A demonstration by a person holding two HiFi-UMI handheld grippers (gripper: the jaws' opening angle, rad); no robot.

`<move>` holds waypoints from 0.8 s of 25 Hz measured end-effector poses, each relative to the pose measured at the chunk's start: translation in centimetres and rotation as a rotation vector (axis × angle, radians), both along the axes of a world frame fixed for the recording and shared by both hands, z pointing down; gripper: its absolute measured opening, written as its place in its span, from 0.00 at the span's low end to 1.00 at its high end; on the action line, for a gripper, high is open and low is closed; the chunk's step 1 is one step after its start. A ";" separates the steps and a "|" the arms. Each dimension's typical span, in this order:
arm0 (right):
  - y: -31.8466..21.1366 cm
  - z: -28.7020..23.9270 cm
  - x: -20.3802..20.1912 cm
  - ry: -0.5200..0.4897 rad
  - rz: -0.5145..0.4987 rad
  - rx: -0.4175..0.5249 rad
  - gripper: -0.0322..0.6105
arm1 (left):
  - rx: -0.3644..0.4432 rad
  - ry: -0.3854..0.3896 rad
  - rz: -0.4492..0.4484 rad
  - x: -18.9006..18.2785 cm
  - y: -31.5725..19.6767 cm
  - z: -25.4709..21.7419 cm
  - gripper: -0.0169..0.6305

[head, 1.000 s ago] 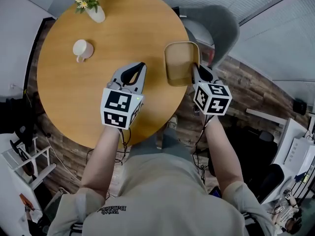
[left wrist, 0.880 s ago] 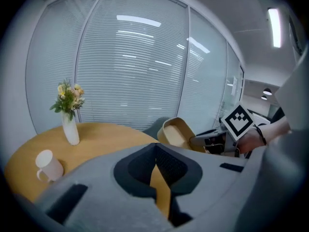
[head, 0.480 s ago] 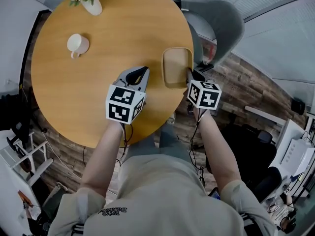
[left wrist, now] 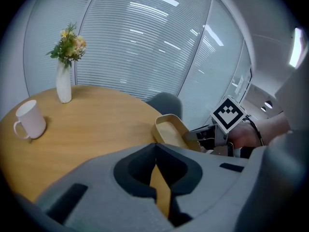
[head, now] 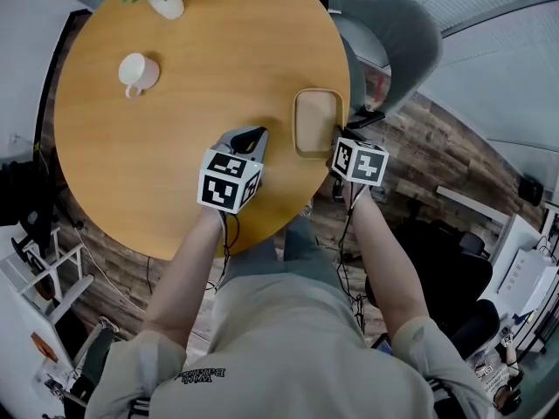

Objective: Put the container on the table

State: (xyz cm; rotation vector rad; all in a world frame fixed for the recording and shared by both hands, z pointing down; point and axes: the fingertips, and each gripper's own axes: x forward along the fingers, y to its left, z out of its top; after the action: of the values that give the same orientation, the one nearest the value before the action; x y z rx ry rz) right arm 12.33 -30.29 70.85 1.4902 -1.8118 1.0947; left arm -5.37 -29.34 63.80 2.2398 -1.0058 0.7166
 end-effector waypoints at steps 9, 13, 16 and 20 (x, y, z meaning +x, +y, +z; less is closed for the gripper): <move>0.7 1.4 0.2 -0.060 0.058 -0.056 0.11 | -0.036 -0.006 0.029 0.1 1.2 1.0 0.06; 1.0 1.4 -0.3 -0.093 0.052 -0.069 0.11 | -0.036 -0.009 0.036 0.1 1.5 0.9 0.06; 0.9 0.8 -0.4 -0.100 0.040 -0.056 0.11 | -0.027 0.001 0.042 0.5 1.6 0.3 0.06; 0.3 -1.4 -0.3 -0.102 0.034 -0.003 0.11 | 0.001 0.001 0.039 0.6 1.6 -1.0 0.06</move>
State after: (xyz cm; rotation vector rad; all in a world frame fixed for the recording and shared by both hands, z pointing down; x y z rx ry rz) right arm 12.07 -29.95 69.46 1.4934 -1.8581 1.2099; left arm -4.78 -27.79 62.80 2.2660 -0.9646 0.7319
